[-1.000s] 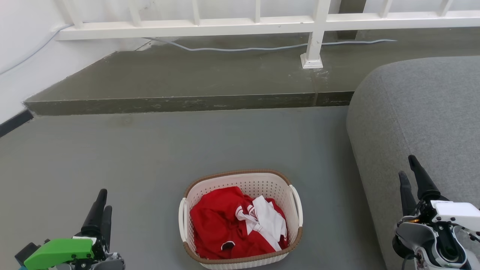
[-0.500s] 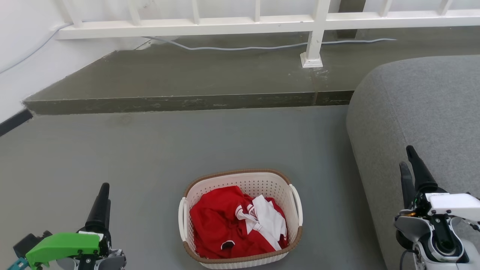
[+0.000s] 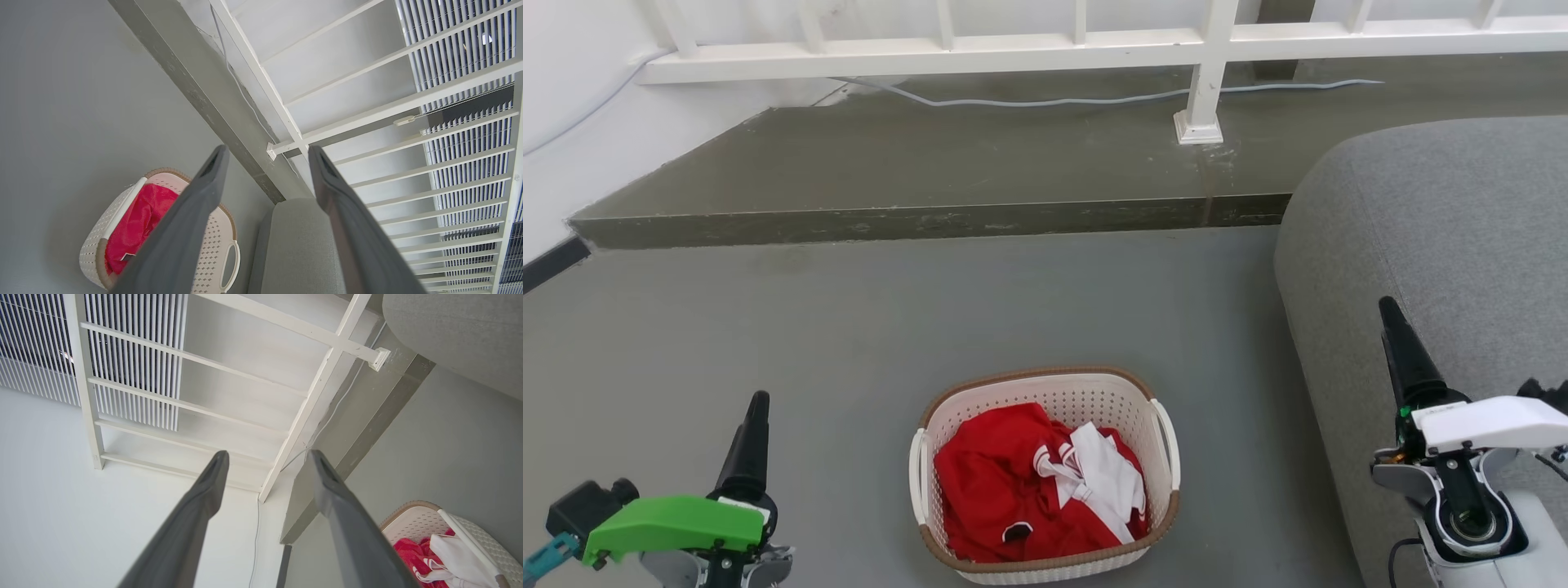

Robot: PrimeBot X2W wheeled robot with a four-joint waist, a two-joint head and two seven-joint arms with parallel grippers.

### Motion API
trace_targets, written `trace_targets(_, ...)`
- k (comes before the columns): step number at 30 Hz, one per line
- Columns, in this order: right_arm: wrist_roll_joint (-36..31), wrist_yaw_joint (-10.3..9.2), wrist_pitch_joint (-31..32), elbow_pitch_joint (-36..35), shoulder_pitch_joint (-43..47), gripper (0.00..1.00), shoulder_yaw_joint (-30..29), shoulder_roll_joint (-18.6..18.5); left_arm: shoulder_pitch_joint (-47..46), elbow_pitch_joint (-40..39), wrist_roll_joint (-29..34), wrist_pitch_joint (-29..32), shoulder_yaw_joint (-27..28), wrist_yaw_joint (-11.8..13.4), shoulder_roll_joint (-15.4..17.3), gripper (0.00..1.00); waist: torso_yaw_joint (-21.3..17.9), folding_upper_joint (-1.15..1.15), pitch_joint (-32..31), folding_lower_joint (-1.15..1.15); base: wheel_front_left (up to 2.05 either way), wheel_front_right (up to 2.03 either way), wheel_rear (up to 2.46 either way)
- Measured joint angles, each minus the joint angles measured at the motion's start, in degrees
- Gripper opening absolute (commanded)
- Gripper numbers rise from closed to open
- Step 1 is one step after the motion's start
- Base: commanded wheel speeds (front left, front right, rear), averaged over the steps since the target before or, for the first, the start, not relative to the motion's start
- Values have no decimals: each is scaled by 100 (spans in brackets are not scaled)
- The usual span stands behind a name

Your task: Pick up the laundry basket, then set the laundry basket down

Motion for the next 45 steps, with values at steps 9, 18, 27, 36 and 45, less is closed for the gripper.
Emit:
trace_targets(9,-993,3,-164,5,-137,100,310,-196,-84,-116,838,-151,-25,107,-3,100,-6,0,14,0,0,0,0)
trace_targets(18,-1825,-4,-341,1,-226,100,531,-229,-93,-249,1629,-333,-118,196,-55,100,-14,0,33,0,0,0,0)
trace_targets(27,-2501,-57,-511,-22,-302,100,701,-226,-116,-389,2267,-502,-163,201,-133,100,-25,0,47,0,0,0,0)
trace_targets(36,-3176,-60,-693,-23,-352,100,835,-230,-118,-485,2944,-680,-214,201,-148,100,-27,0,49,1,0,0,0)
trace_targets(45,-3841,-63,-857,-23,-400,100,956,-232,-119,-584,3617,-850,-255,200,-158,100,-32,0,52,1,0,0,0)
